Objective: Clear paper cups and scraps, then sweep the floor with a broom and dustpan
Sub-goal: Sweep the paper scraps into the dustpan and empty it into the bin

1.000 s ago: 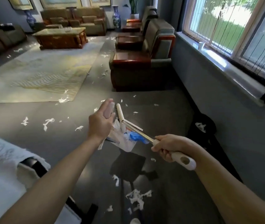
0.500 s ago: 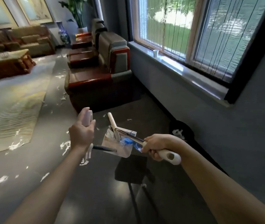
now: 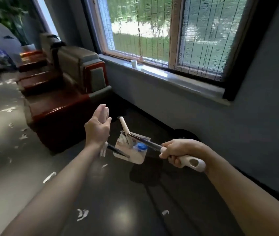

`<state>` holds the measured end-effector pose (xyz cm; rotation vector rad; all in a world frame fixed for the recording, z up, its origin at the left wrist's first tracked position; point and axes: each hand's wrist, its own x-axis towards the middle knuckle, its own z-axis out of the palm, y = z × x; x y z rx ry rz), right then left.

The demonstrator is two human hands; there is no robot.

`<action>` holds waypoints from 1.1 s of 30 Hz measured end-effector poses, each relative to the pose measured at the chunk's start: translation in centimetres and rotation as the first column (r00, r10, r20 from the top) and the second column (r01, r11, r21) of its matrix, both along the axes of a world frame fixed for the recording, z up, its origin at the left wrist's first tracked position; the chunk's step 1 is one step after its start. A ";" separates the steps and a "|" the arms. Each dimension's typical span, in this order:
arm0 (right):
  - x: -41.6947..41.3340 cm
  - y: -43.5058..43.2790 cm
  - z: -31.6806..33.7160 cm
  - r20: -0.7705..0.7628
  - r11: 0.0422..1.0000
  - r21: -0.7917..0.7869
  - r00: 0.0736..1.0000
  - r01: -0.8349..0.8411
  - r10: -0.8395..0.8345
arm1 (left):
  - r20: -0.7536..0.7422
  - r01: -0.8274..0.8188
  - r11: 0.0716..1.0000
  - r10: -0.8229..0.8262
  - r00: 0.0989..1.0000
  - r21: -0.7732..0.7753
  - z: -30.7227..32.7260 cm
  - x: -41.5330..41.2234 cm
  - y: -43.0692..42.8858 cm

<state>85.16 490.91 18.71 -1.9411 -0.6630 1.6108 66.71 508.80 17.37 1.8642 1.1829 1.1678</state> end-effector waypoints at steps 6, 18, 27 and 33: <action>-11.5 1.3 -1.1 -0.148 0.943 0.042 0.936 0.330 -0.320 | -0.090 0.284 0.958 -0.280 0.956 0.036 0.7 -4.2 5.8; -25.9 -0.4 -3.0 0.067 0.910 0.046 0.908 0.411 -0.414 | -0.037 0.449 0.894 -0.448 0.893 0.001 1.0 -10.9 8.8; -30.5 3.2 -3.9 0.101 0.867 0.076 0.861 0.493 -0.498 | -0.055 0.584 0.810 -0.581 0.812 0.057 2.3 -11.1 14.3; -26.4 10.5 -3.8 0.120 0.788 0.137 0.780 0.600 -0.614 | -0.045 0.658 0.731 -0.662 0.748 0.181 3.5 -4.7 22.5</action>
